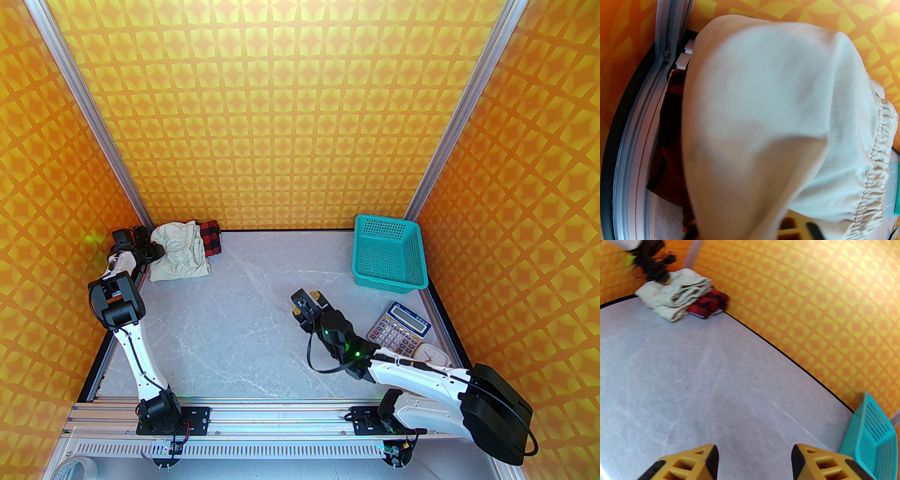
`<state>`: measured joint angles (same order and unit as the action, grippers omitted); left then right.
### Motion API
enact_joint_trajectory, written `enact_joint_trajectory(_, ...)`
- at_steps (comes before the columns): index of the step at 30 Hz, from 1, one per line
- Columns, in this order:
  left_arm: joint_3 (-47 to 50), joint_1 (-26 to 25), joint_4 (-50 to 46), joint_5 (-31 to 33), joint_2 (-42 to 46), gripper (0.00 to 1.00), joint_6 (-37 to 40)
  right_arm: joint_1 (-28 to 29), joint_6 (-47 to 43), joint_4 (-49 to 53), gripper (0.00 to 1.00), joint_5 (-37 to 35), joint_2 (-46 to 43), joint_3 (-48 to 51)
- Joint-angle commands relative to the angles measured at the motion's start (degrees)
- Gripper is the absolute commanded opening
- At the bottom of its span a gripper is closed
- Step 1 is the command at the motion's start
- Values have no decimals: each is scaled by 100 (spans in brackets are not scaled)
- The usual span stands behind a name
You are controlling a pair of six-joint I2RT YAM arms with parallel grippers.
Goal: Fold and stack the mixed laundry pile
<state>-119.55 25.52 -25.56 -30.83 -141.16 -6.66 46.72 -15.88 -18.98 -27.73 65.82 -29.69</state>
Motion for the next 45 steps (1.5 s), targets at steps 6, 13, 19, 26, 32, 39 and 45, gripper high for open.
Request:
enact_joint_trajectory(6,-579,-108,-1181,1429,353,97,-295,-971,2174,3198,54,-1028,-1628,-349)
enact_joint_trajectory(13,217,-806,-1252,2204,1312,99,-100,-2777,2972,2856,55,-363,-2323,429)
enact_joint_trajectory(19,1081,-1261,-1154,2323,2243,99,-179,-3880,2670,1647,58,465,-940,306)
enact_joint_trajectory(26,2260,-1746,-967,2320,3471,99,-349,-4450,2084,-2027,66,1213,368,1342)
enact_joint_trajectory(32,4200,-2512,-168,2282,4964,99,-850,-4521,1854,-3308,73,2183,1745,1131)
enact_joint_trajectory(39,7425,-3225,1504,2787,7337,99,-755,-4514,1669,-3051,79,2516,2089,833)
enact_joint_trajectory(45,8791,-2921,2779,3126,7860,99,425,-4514,1673,-3047,98,2517,2074,843)
